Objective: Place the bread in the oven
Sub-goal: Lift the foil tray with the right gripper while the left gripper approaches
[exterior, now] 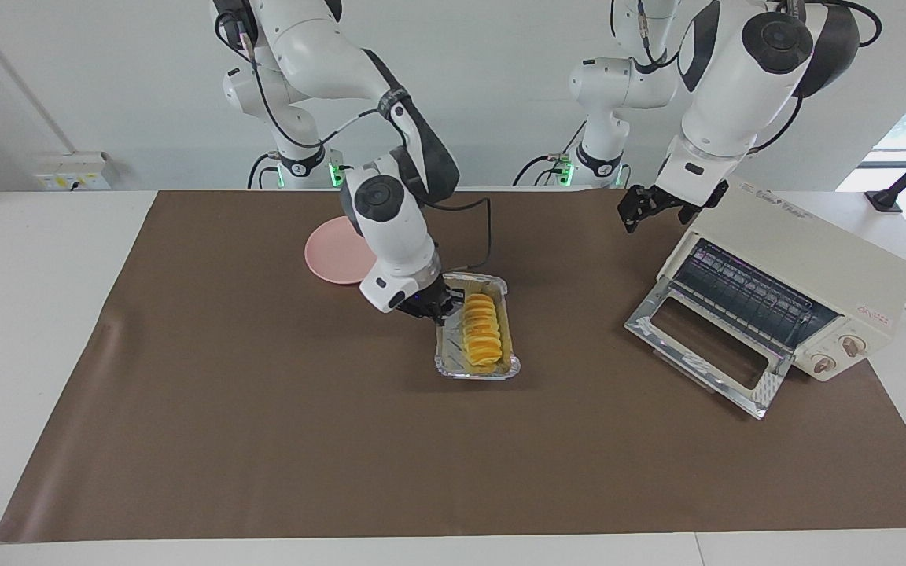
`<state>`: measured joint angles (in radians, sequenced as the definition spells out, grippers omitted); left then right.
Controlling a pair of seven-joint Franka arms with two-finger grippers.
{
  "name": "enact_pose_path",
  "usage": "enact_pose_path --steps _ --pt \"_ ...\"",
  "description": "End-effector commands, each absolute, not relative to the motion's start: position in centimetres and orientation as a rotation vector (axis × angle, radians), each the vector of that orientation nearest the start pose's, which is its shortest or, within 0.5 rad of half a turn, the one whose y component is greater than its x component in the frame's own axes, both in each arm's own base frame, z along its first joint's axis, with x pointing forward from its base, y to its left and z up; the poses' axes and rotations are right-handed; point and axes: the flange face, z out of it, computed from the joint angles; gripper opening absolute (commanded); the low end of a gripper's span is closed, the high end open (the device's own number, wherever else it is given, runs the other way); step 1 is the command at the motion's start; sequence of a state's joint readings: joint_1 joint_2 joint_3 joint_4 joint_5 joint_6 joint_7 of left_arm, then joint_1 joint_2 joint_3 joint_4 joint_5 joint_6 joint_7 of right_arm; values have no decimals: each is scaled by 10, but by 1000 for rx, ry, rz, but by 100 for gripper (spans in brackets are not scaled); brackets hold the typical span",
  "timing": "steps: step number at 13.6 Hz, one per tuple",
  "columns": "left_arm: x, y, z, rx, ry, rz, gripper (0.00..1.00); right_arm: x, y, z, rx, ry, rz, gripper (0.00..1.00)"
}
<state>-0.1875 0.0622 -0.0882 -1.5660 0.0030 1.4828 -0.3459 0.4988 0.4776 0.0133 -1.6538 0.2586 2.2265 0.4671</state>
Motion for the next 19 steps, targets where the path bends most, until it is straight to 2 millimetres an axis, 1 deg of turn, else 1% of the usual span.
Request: enact_pose_path --steps 1,2,3,5,6,7,8,9,10,11,12,13,14,15,16,17,18,19 --pt "536 -151 584 -3121 -110 229 100 612 366 333 -2847 220 37 0" --pt "536 -151 584 -3123 -110 224 100 611 385 335 -2836 225 27 0" --pt "537 -151 583 -3126 -113 213 100 613 388 332 -2833 240 22 0" --pt "538 -153 583 -3132 -111 194 100 611 388 326 -2852 227 14 0" --pt "540 -154 583 -3144 -112 180 100 609 384 321 -2885 204 26 33" --pt "543 -157 585 -3172 -120 151 100 607 381 322 -2933 161 26 66" --pt "544 -159 586 -3191 -125 134 100 608 374 325 -2974 143 53 100" --pt "544 -162 586 -3192 -118 131 100 608 370 333 -2987 133 57 100" --pt "545 -165 586 -3195 -109 120 100 612 359 349 -2987 143 41 100" --pt "550 -169 583 -3213 -113 96 100 618 338 367 -2994 158 54 100" --pt "554 -175 582 -3243 -117 88 100 618 325 386 -3008 109 54 100" --pt "560 -187 570 -3255 -103 112 100 620 296 413 -3025 64 48 100" --pt "568 -200 561 -3258 -76 116 100 624 263 432 -3036 18 73 100" --pt "573 -228 542 -3250 -42 156 100 624 231 452 -3037 -28 94 100" --pt "577 -268 528 -3240 -46 169 100 622 198 470 -3035 -36 102 100" --pt "587 -294 513 -3236 -84 168 100 621 171 486 -3034 -22 106 100" --pt "590 -313 506 -3245 -79 136 100 620 140 502 -3031 5 107 100" --pt "593 -331 490 -3258 -58 104 100 620 107 520 -3025 36 74 100"
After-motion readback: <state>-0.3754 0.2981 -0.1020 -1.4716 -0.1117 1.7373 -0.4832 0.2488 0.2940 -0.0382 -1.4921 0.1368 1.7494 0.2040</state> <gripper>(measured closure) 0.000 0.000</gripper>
